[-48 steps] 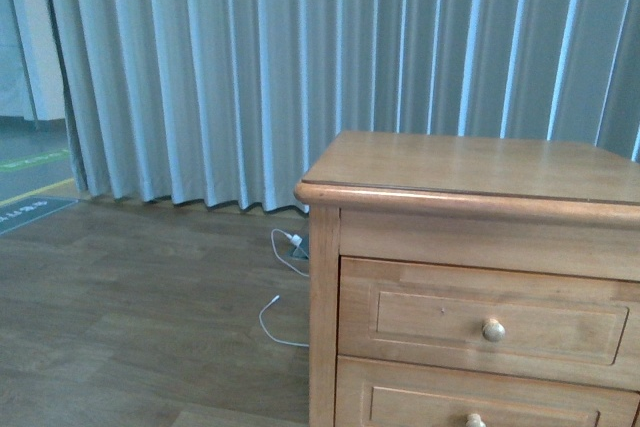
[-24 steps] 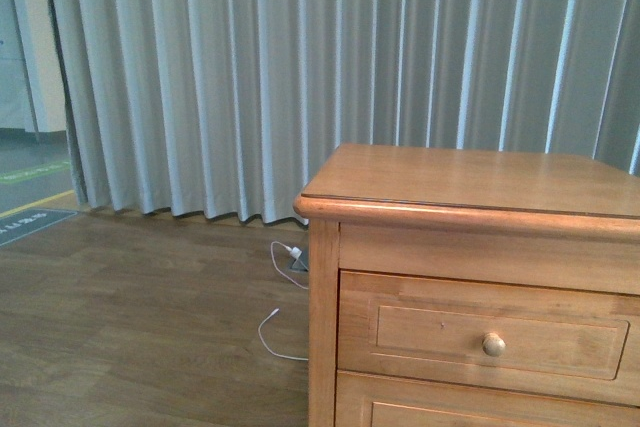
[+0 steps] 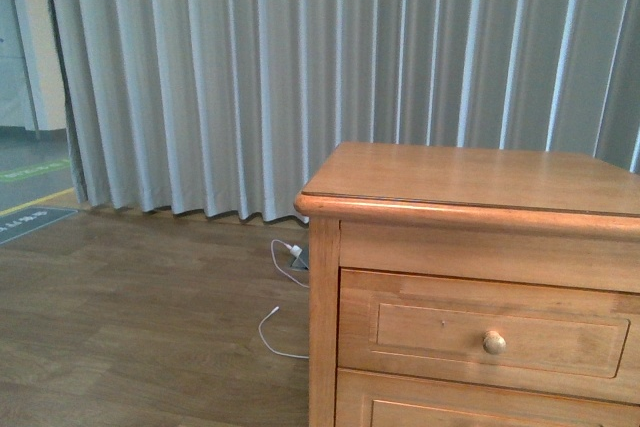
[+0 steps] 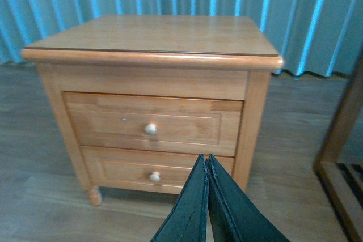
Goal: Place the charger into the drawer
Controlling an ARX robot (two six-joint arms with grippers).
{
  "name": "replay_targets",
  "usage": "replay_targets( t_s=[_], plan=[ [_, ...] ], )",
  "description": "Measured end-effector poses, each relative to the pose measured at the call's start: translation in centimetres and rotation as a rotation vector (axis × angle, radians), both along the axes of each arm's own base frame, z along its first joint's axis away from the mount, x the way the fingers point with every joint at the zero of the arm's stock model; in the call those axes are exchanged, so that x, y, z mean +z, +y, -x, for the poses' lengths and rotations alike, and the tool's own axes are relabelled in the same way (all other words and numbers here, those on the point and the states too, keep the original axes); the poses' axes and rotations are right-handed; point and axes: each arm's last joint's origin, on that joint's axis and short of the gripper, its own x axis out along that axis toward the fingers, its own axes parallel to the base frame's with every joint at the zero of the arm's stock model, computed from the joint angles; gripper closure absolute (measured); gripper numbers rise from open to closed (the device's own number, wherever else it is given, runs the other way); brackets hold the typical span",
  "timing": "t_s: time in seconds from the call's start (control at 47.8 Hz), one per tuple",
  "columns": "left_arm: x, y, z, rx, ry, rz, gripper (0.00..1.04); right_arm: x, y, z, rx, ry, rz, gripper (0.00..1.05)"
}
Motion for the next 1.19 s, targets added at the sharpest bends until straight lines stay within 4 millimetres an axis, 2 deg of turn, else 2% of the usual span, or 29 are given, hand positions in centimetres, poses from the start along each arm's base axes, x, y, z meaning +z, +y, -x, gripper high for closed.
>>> replay_targets(
  t_s=[0.125, 0.439, 0.565, 1.004, 1.192],
  plan=[
    [0.0, 0.0, 0.0, -0.001, 0.000, 0.000, 0.06, -0.4, 0.7, 0.0, 0.045, -0.002, 0.001, 1.03],
    [0.0, 0.0, 0.0, 0.000, 0.000, 0.000, 0.06, -1.3, 0.8, 0.0, 0.041, 0.001, 0.000, 1.03],
    [0.0, 0.0, 0.0, 0.000, 0.000, 0.000, 0.06, -2.3, 0.8, 0.0, 0.040, 0.001, 0.001, 1.03],
    [0.0, 0.0, 0.0, 0.000, 0.000, 0.000, 0.06, -2.3, 0.8, 0.0, 0.040, -0.001, 0.001, 1.02],
    [0.0, 0.0, 0.0, 0.000, 0.000, 0.000, 0.06, -2.3, 0.8, 0.0, 0.040, -0.001, 0.002, 0.72]
  ],
)
